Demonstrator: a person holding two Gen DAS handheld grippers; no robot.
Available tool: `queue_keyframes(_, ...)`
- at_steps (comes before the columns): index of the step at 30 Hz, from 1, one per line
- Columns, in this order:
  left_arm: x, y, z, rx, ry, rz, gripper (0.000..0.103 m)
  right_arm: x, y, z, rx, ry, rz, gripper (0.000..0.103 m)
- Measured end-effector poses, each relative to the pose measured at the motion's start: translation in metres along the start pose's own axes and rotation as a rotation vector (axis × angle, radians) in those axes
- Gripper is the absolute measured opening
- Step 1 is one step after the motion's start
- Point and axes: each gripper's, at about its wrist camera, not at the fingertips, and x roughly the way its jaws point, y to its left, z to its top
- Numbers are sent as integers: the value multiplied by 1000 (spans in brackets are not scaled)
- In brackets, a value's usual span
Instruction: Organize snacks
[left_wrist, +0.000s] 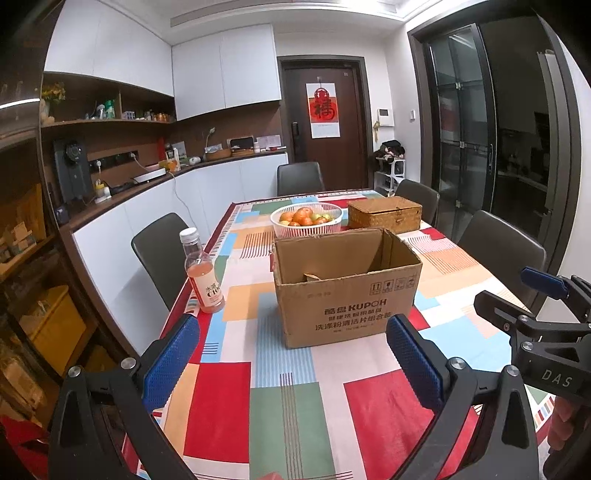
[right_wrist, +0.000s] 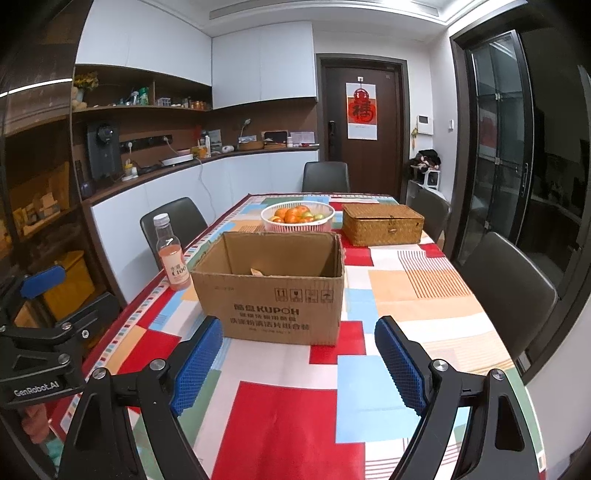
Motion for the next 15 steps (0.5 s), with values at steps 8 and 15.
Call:
queue_keyframes(8,-6,-2,0,3,-14,14,103,-2,-2,-1,1,-8,-1,85)
queue_keyframes(15,-9,-3,0,5,-25,32,103,-3,-3,-1,2,-11,-1,85)
